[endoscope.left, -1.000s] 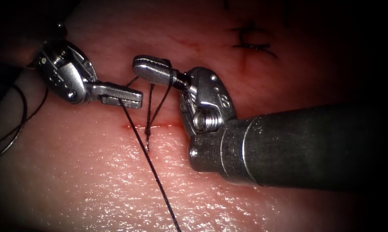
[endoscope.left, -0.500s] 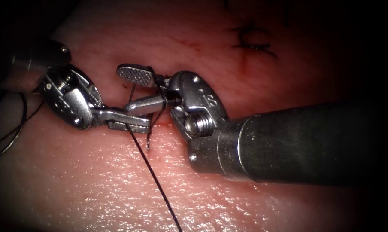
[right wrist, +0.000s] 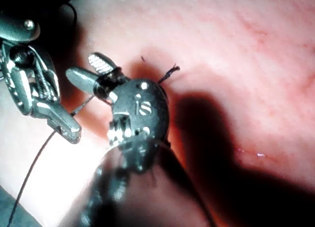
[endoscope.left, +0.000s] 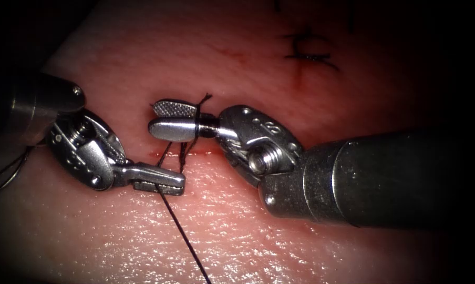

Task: Wound Closure
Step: Wrap suture counter-clockwise once around right grasper, then pick up suture tail

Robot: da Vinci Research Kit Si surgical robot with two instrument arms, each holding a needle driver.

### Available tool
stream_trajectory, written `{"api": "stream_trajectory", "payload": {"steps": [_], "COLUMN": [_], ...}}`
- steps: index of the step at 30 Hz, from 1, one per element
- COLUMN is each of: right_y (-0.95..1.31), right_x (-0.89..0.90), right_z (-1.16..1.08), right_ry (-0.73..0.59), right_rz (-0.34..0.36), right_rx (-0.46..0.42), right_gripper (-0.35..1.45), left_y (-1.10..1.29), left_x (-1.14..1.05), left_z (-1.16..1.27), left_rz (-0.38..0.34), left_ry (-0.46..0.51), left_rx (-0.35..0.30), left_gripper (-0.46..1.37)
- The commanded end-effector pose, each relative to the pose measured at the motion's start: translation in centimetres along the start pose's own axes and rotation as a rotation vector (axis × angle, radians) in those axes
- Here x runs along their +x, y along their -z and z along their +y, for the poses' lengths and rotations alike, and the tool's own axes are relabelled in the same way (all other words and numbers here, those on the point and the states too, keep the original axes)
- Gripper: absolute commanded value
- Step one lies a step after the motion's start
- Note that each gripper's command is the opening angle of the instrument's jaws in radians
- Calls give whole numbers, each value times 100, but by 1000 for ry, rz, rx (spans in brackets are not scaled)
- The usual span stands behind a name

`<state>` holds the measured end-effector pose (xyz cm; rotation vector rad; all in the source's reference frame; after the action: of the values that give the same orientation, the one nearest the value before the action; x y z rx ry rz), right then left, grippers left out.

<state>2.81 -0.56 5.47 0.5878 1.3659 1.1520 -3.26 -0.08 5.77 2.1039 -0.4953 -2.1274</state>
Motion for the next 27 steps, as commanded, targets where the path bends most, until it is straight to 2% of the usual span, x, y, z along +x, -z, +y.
{"api": "stream_trajectory", "payload": {"steps": [1, 4, 7, 8, 9, 10, 14, 18, 27], "right_y": [-1, -1, 1, 3, 3, 5, 12, 23, 55], "right_x": [1, 0, -1, -3, -3, -4, -5, -10, -25], "right_z": [-6, -12, -19, -22, -22, -23, -20, -8, 30], "right_ry": [1, 5, 9, 10, 10, 10, 6, -6, -74], "right_rz": [-6, -16, -32, -34, -35, -28, -1, 17, 20], "right_rx": [-51, -104, -188, -244, -254, -294, -367, -462, -531], "right_gripper": [29, 30, 33, 33, 33, 30, 38, 53, 68], "left_y": [-4, -7, -9, -10, -10, -10, -12, -19, -54], "left_x": [-1, -1, -2, -2, -2, -2, -3, -5, -17], "left_z": [1, 0, -3, -5, -6, -7, -7, -10, -14], "left_rz": [-5, -7, -8, -9, -8, -8, -8, -13, -6], "left_ry": [0, 7, 9, 10, 10, 11, 11, 23, 38], "left_rx": [-2, 1, 3, 4, 7, 8, 12, 22, 34], "left_gripper": [-35, -35, -35, -35, -35, -35, -35, -35, -35]}}
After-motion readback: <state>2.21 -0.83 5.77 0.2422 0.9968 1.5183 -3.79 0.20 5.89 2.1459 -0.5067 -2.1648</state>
